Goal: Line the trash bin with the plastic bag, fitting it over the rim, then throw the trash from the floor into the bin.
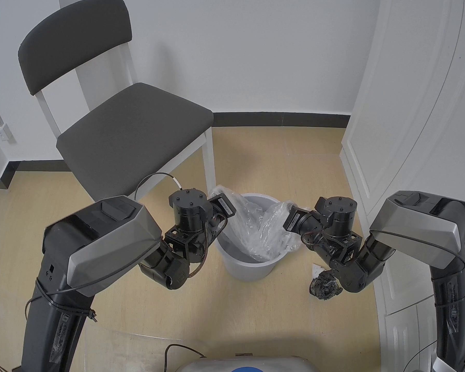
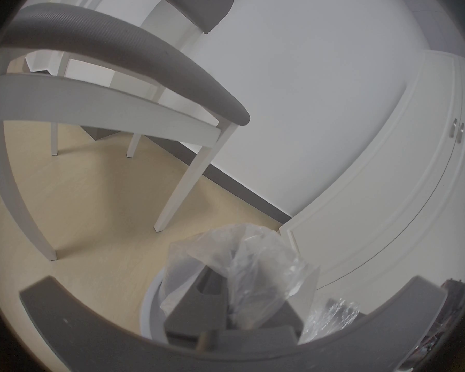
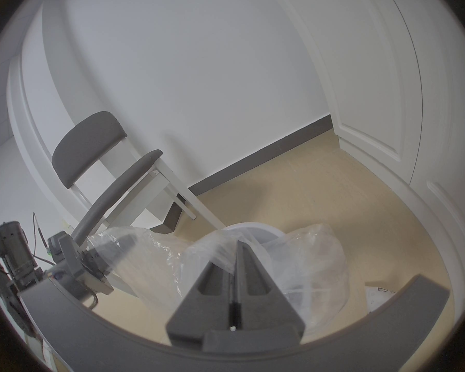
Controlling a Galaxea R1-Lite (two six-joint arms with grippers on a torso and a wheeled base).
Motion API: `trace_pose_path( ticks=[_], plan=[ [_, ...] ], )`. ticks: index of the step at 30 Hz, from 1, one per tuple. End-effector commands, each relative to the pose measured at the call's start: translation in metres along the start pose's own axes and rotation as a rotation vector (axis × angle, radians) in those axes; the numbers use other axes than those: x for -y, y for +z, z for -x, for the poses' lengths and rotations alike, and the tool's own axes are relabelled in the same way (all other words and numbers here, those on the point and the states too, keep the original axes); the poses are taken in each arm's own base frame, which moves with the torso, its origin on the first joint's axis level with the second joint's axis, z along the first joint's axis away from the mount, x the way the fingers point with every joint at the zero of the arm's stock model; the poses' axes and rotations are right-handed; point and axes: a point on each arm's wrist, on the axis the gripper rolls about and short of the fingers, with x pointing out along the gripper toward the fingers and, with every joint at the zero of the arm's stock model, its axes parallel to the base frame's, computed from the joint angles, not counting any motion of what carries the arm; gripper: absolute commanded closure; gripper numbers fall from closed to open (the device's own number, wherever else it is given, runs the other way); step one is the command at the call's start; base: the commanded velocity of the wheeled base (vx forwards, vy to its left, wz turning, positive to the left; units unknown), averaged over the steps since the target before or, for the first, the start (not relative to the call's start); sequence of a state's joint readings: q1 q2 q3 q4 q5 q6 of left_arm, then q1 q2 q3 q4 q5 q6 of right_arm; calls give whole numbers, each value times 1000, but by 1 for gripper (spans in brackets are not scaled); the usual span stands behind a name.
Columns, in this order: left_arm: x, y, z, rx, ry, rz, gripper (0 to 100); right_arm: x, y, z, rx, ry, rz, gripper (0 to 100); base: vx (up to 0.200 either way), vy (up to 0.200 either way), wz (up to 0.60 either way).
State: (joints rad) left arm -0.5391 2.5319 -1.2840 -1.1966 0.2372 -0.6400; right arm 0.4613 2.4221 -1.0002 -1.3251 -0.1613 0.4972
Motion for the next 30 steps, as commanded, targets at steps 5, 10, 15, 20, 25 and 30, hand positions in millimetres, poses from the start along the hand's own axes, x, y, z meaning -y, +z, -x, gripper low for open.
trace_pose_path(
  ticks=[5,10,15,20,25,30],
  plan=[
    [-6,-13,-3,-21,10,-6,100,1,6,1,12,-3,6,100,0,0,0],
    [-9,-14,-6,-18,15,-4,100,2,5,1,8,-5,14,100,0,0,0],
    [-11,-8,-7,-4,18,-2,100,5,6,0,10,-13,26,100,0,0,0],
    [-15,3,-11,20,31,1,100,9,9,0,17,-23,40,100,0,0,0],
    [-14,15,-10,7,57,-6,100,19,13,1,19,-48,103,100,0,0,0],
    [-17,23,-9,8,68,-8,100,19,13,1,17,-51,103,100,0,0,0]
  ],
)
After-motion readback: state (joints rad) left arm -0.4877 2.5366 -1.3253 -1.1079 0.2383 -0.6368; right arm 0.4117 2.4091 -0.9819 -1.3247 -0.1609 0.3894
